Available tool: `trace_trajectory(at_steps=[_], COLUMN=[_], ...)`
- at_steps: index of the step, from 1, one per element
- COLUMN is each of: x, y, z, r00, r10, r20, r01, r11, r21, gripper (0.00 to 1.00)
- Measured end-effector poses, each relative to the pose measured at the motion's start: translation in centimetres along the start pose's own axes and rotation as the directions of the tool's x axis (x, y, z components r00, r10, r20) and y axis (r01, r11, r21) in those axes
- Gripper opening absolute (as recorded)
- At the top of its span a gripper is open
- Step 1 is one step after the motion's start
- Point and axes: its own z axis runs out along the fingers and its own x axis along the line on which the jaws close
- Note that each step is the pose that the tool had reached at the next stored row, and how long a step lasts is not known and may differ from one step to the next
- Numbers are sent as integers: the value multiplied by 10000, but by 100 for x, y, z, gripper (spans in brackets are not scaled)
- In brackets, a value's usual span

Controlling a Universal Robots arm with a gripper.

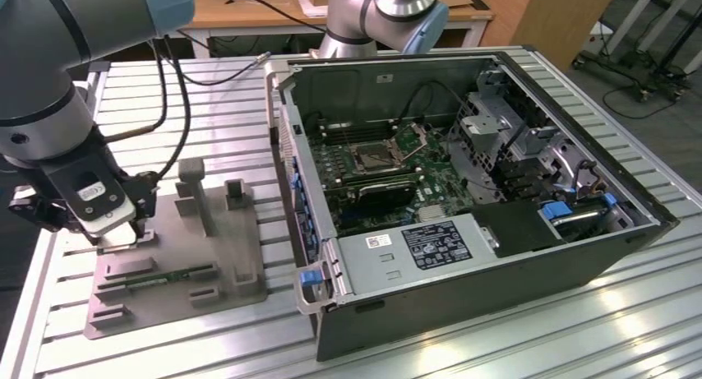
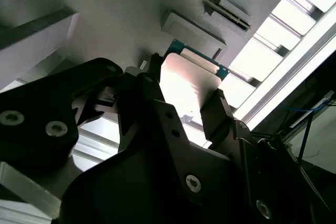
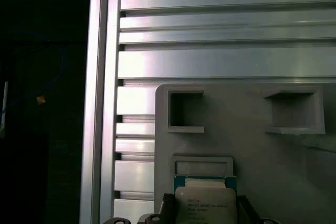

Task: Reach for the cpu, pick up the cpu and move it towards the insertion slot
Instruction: 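Pick up the cpu and move it towards the insertion slot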

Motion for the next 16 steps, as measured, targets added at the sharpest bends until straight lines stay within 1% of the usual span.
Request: trace_trajectory(at_steps=[16], x=[0], y=[2], z=[-40], r00=[10000], r10=[0], r20=[0], r01=[0], r11=[10000], r21=[0], gripper=[54])
